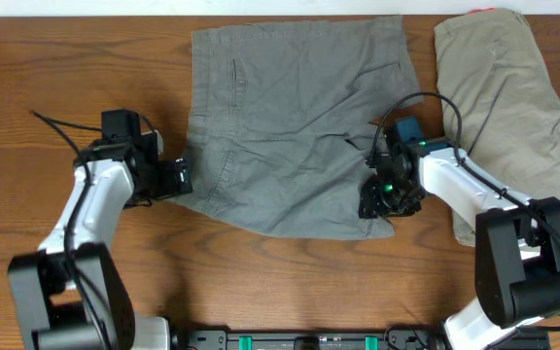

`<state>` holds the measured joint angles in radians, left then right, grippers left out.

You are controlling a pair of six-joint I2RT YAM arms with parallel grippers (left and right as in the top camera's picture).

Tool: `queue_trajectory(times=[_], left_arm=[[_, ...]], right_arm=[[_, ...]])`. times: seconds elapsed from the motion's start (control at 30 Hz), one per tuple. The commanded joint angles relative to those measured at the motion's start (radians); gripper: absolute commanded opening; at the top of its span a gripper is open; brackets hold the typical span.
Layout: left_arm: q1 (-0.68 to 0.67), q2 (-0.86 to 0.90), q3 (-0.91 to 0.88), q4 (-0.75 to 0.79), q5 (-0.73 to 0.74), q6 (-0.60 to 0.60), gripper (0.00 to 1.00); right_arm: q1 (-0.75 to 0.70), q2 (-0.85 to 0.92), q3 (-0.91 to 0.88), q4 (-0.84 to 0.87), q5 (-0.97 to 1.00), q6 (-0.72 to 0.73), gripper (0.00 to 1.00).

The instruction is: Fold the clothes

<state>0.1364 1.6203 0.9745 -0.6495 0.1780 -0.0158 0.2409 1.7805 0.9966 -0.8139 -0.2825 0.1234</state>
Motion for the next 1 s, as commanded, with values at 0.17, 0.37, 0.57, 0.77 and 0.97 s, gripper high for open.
queue_trajectory(times=[0.17, 0.37, 0.57, 0.77, 0.97], left_arm=[[-0.03, 0.138, -0.006, 0.078, 0.051, 0.039, 0.78], [-0.049, 0.249, -0.006, 0.099, 0.05, 0.042, 0.13], [-0.047, 0.255, -0.006, 0.113, 0.046, 0.037, 0.06], [-0.038, 0.255, -0.006, 0.109, 0.008, -0.008, 0.06], [-0.002, 0.255, -0.006, 0.09, 0.007, -0.016, 0.06]], right_arm=[[0.016, 0.01, -0.029, 0.002, 0.051, 0.068, 0.43], [0.013, 0.01, -0.029, -0.006, 0.101, 0.101, 0.24], [-0.04, 0.009, -0.029, -0.037, 0.168, 0.135, 0.01], [-0.164, 0.009, -0.029, -0.102, 0.23, 0.177, 0.02], [-0.28, 0.009, -0.027, -0.134, 0.233, 0.198, 0.06]])
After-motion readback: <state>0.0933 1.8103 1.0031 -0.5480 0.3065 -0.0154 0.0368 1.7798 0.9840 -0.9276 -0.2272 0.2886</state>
